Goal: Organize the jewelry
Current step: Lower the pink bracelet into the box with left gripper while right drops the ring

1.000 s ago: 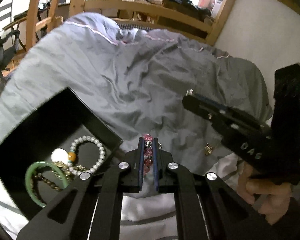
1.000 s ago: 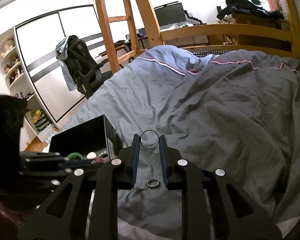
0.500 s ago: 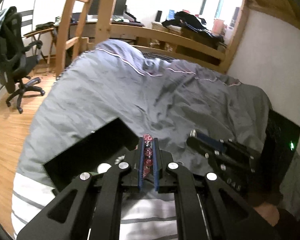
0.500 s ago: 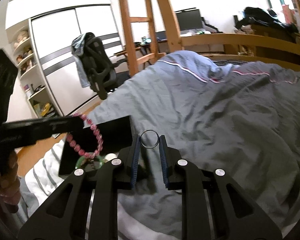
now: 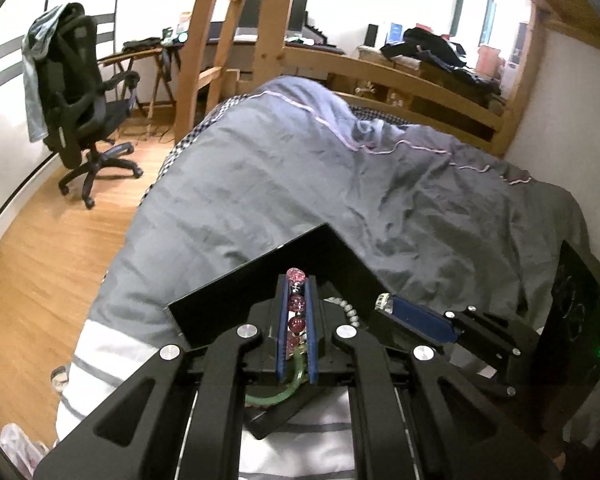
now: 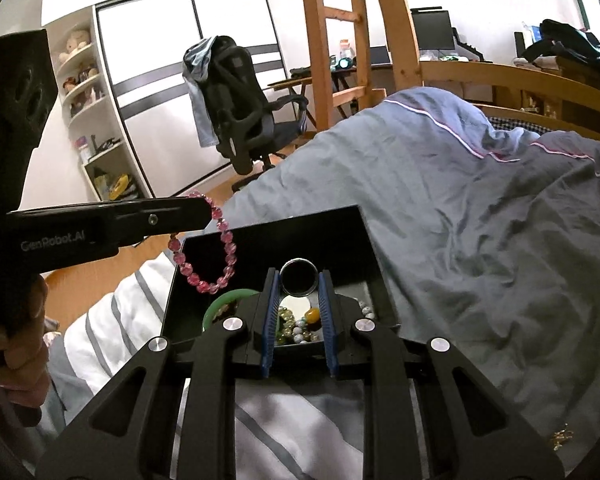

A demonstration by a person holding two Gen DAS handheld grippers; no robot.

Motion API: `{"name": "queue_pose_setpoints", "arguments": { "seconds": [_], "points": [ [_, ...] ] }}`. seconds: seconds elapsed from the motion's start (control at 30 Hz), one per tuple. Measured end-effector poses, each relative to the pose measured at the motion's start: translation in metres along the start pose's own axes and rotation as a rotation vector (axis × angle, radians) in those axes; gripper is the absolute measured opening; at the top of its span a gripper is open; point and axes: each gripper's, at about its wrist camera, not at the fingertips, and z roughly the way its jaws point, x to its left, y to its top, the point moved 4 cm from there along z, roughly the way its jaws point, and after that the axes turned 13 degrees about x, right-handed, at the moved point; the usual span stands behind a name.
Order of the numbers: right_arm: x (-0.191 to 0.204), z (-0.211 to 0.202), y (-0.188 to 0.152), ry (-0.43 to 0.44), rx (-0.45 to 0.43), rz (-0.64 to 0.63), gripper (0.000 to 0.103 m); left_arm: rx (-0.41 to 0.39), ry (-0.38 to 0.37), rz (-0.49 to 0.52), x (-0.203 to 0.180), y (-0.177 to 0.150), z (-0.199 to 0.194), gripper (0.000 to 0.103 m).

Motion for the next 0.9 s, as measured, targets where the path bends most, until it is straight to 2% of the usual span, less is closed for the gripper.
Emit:
{"name": "queue_pose_setpoints", "arguments": {
  "seconds": [0.23, 0.37, 0.4, 0.43, 0.47, 0.53, 0.57, 0.63, 0.67, 0.73, 0.9],
  "points": [
    [0.010, 0.010, -0.003, -0.028, 0.038, -0.037, 0.020, 0.069, 0.036, -0.050, 0.017, -0.004, 0.014, 0.007],
    [0.016, 0.017, -0.007, -0.010, 0.060, -0.062, 0.021, 0.072, 0.045, -0.063, 0.020, -0.006, 0.016, 0.007],
    [0.019, 0.018, -0.008, 0.002, 0.067, -0.067, 0.030, 0.063, 0.046, -0.067, 0.021, -0.005, 0.015, 0.007],
    [0.021, 0.021, -0.009, 0.010, 0.081, -0.071, 0.054, 0.055, 0.050, -0.070, 0.021, -0.005, 0.014, 0.012],
    [0.021, 0.021, -0.010, 0.010, 0.080, -0.071, 0.065, 0.039, 0.058, -0.073, 0.021, -0.004, 0.012, 0.035],
    [0.019, 0.017, -0.011, 0.019, 0.053, -0.054, 0.075, -0.004, 0.076, -0.076, 0.020, -0.002, 0.006, 0.067],
    [0.018, 0.016, -0.011, 0.024, 0.057, -0.044, 0.078, -0.035, 0.092, -0.070, 0.018, 0.000, 0.002, 0.070],
    [0.010, 0.011, -0.010, -0.011, 0.043, -0.021, 0.091, -0.054, 0.089, -0.052, 0.014, 0.002, -0.001, 0.076],
    [0.003, 0.005, -0.009, -0.045, 0.027, 0.000, 0.091, -0.065, 0.087, -0.044, 0.011, 0.002, -0.002, 0.085],
    [-0.012, -0.004, -0.007, -0.085, 0.023, 0.042, 0.095, -0.095, 0.084, -0.026, 0.003, 0.002, -0.005, 0.091],
    [-0.051, -0.042, -0.008, -0.222, -0.004, 0.136, 0.099, -0.131, 0.037, 0.052, -0.024, 0.000, -0.010, 0.096]
  ]
}}
